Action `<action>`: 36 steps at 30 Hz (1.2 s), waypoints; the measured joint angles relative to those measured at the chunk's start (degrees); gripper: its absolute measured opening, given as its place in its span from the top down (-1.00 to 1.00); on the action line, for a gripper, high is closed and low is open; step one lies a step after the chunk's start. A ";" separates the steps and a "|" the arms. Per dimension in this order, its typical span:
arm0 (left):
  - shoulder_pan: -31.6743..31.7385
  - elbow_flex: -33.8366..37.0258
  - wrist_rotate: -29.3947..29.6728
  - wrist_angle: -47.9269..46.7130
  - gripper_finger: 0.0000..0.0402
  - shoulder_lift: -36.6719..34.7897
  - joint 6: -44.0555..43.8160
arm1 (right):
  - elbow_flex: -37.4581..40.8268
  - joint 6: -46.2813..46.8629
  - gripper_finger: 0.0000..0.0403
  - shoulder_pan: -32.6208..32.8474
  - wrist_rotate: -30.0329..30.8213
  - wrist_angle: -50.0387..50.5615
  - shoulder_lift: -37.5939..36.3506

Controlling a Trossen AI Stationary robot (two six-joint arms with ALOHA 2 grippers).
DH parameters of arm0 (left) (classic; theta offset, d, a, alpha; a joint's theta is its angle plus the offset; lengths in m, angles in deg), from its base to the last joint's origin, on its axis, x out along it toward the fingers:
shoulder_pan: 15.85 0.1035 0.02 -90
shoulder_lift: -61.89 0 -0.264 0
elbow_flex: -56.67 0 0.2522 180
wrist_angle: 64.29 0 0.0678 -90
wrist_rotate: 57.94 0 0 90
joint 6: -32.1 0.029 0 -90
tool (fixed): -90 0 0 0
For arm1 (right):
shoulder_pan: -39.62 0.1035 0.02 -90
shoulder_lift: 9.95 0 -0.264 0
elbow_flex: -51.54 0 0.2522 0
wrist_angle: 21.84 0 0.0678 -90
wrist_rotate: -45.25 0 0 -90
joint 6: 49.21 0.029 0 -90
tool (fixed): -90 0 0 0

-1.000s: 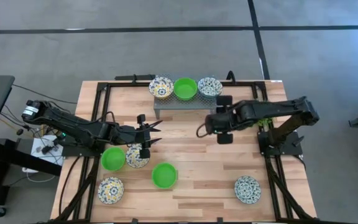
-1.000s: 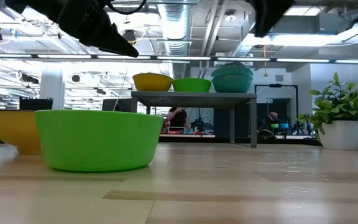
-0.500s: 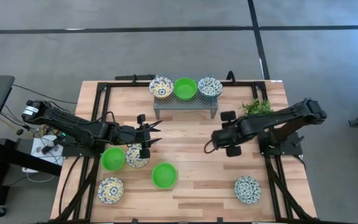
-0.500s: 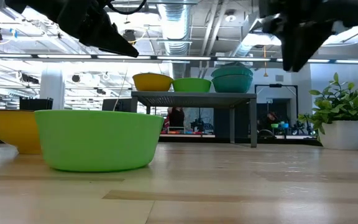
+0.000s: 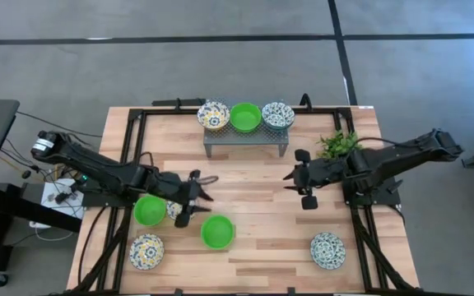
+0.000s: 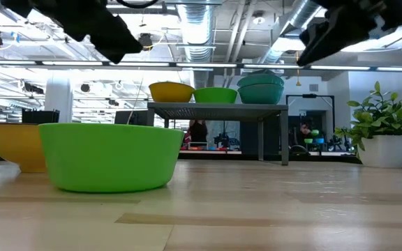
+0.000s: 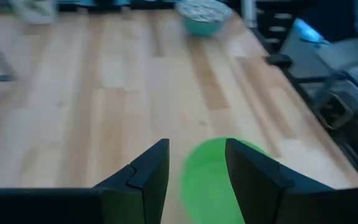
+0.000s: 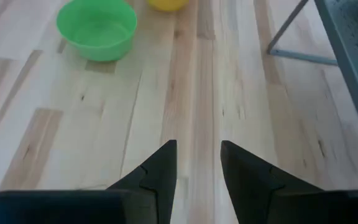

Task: Pick & Place Mini bowls
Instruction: Stack the bottom green bowl on top of the green bowl on the shelf

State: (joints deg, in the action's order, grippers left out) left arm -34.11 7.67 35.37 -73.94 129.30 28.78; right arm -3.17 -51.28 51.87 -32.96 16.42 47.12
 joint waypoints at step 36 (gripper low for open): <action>-14.60 0.00 4.18 23.43 0.21 27.71 -4.56 | 9.34 -5.55 0.40 -0.82 0.07 -26.93 7.75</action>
State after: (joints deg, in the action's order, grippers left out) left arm -48.71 7.67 39.55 -50.51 157.01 24.23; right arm 6.17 -56.83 51.05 -32.90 -10.51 54.87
